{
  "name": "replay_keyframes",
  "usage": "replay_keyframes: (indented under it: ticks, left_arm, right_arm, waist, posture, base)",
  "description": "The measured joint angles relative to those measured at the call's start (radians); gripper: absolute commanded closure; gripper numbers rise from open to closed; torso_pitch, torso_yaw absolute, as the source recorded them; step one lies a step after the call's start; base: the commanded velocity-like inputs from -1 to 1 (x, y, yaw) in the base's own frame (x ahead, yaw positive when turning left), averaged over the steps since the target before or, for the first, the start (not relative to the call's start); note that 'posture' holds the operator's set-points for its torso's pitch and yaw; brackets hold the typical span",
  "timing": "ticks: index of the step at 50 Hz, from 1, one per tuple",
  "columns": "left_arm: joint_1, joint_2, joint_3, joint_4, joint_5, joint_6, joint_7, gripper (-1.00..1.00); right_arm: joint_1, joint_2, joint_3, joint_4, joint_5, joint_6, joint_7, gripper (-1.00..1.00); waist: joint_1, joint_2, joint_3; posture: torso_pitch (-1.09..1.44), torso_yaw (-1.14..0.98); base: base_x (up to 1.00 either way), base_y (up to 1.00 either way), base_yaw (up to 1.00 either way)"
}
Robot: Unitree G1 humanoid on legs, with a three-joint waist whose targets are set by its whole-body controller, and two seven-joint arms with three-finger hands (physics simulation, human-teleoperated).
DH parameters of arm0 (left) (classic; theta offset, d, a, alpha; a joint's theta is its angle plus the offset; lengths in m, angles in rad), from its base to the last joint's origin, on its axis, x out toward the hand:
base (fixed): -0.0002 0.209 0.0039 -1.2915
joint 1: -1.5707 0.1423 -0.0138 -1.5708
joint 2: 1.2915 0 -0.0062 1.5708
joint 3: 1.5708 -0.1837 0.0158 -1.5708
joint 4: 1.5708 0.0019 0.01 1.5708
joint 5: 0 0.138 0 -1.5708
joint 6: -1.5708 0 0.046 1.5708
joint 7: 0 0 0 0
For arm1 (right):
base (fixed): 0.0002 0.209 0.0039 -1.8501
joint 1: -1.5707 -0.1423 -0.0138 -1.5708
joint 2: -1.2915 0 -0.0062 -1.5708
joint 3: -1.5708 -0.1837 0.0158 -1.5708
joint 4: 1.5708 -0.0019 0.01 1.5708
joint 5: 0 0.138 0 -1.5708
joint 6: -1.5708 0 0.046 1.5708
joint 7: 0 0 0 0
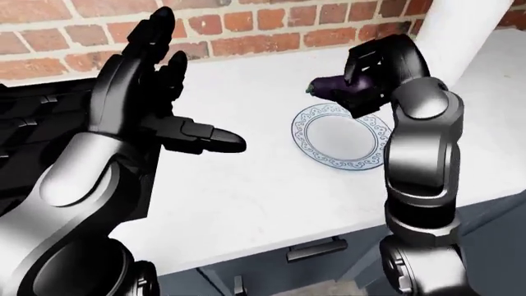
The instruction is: Pick the eggplant from the oven and place it on the plate on the counter.
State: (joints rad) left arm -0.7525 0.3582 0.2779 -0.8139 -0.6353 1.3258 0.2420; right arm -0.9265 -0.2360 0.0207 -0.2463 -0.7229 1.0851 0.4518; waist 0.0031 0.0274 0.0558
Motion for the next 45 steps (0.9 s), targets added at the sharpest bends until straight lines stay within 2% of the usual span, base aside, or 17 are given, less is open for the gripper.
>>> replay_keyframes:
  ticks: [5, 20, 26, 33, 35, 38, 45]
  left_arm:
    - [0.005, 0.006, 0.003, 0.002, -0.012, -0.001, 0.009, -1.0]
    - [0.024, 0.027, 0.014, 0.007, -0.055, -0.031, 0.036, -1.0]
    - [0.03, 0.03, 0.0, 0.013, -0.058, -0.044, 0.039, -1.0]
    - [0.036, 0.024, 0.001, 0.016, -0.052, -0.056, 0.035, -1.0]
    - [0.037, 0.024, 0.002, 0.015, -0.05, -0.057, 0.036, -1.0]
    - [0.039, 0.024, 0.007, 0.009, -0.055, -0.05, 0.038, -1.0]
    - [0.03, 0.025, 0.001, 0.01, -0.065, -0.041, 0.049, -1.0]
  right_arm:
    - [0.008, -0.007, -0.055, 0.067, -0.061, -0.048, 0.006, 0.96]
    - [0.118, -0.034, -0.094, -0.132, -0.096, -0.059, 0.131, 0.98]
    - [0.139, -0.001, -0.08, -0.148, -0.096, -0.066, 0.121, 0.97]
    - [0.177, 0.029, -0.081, -0.066, -0.045, -0.119, 0.048, 0.95]
    - [0.185, 0.03, -0.081, -0.059, -0.035, -0.119, 0.033, 0.91]
    - [0.196, 0.031, -0.08, -0.063, -0.022, -0.126, 0.017, 0.65]
    - [0.219, 0.03, -0.072, -0.078, -0.006, -0.145, 0.012, 0.45]
  waist:
    - [0.006, 0.009, 0.0]
    - [0.002, 0.014, -0.005]
    - [-0.001, 0.016, -0.008]
    - [-0.001, 0.017, -0.012]
    - [-0.001, 0.02, -0.011]
    - [0.0, 0.021, -0.011]
    - [0.001, 0.014, -0.011]
  posture:
    - [0.0, 0.0]
    - [0.0, 0.0]
    - [0.0, 0.0]
    - [0.0, 0.0]
    - [0.0, 0.0]
    - [0.0, 0.0]
    - [0.0, 0.0]
  base:
    - [0.0, 0.0, 0.0]
    - [0.0, 0.0, 0.0]
    - [0.0, 0.0, 0.0]
    - [0.0, 0.0, 0.0]
    - [0.0, 0.0, 0.0]
    - [0.0, 0.0, 0.0]
    - [0.0, 0.0, 0.0]
